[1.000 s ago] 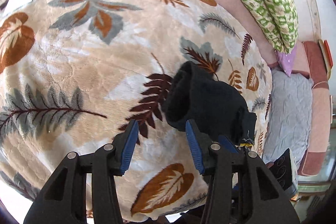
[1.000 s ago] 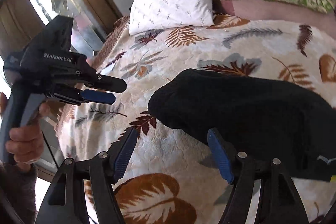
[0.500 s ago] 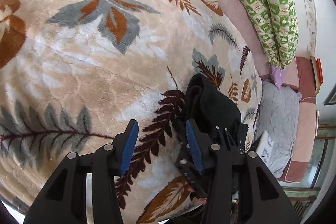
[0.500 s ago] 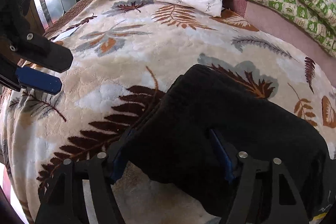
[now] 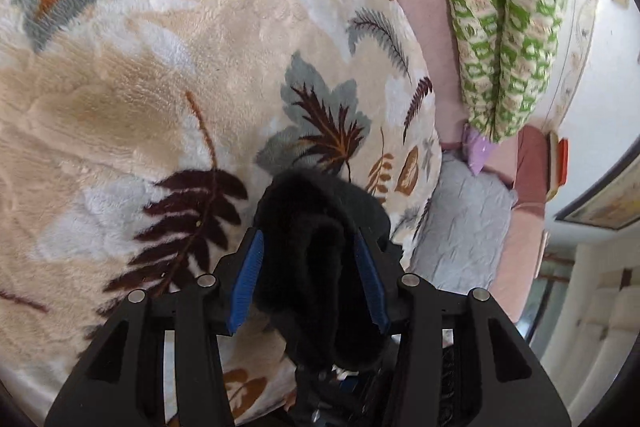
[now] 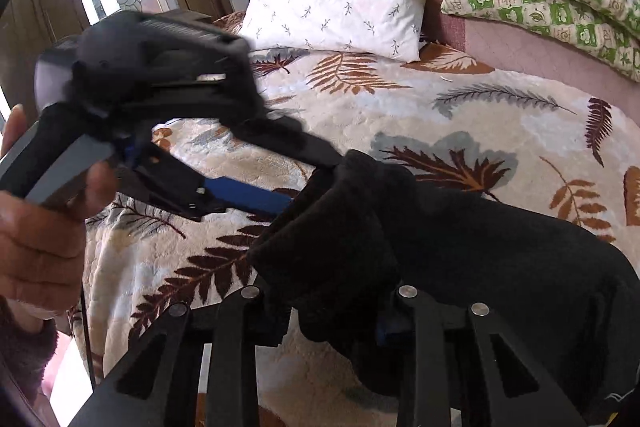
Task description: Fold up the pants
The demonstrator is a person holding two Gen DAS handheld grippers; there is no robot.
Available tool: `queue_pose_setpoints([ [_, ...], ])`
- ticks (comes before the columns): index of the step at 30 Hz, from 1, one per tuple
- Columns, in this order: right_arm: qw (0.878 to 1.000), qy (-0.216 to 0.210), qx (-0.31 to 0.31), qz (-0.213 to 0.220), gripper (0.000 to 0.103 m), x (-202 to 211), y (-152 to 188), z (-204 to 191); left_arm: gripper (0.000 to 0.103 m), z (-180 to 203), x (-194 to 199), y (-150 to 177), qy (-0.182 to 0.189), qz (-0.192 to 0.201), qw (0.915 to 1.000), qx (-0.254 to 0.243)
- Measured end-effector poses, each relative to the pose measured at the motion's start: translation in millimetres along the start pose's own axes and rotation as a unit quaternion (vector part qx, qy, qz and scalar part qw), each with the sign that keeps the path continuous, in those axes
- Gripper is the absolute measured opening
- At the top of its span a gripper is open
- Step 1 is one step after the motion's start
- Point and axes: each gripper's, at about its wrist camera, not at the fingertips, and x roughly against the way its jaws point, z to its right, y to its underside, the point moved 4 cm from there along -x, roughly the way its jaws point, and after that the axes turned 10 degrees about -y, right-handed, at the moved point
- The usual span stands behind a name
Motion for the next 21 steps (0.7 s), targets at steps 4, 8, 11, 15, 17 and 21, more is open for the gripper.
queue_pose_setpoints([
  [4, 1.000, -0.008, -0.005, 0.001, 0.030, -1, 1, 1, 0.061, -7, -16, -5, 0.012, -0.015, 0.9995, 0.024],
  [8, 1.000, -0.013, -0.005, 0.002, 0.030, 2, 1, 1, 0.061, -17, -4, -3, 0.017, 0.014, 0.9996, 0.017],
  [11, 1.000, -0.016, 0.001, 0.005, 0.030, 4, 1, -1, 0.062, -22, 0, -5, 0.019, 0.024, 0.9992, 0.025],
  [15, 1.000, -0.021, -0.003, 0.006, 0.030, 4, 1, -2, 0.063, -4, -21, -3, 0.027, 0.003, 0.9996, 0.010],
  [17, 1.000, -0.021, -0.002, 0.007, 0.030, 5, 3, -2, 0.063, 1, -32, -1, 0.043, -0.016, 0.9989, 0.012],
  [21, 1.000, -0.025, -0.007, 0.007, 0.030, 8, 3, -1, 0.032, 11, -37, 8, 0.040, -0.013, 0.9991, -0.005],
])
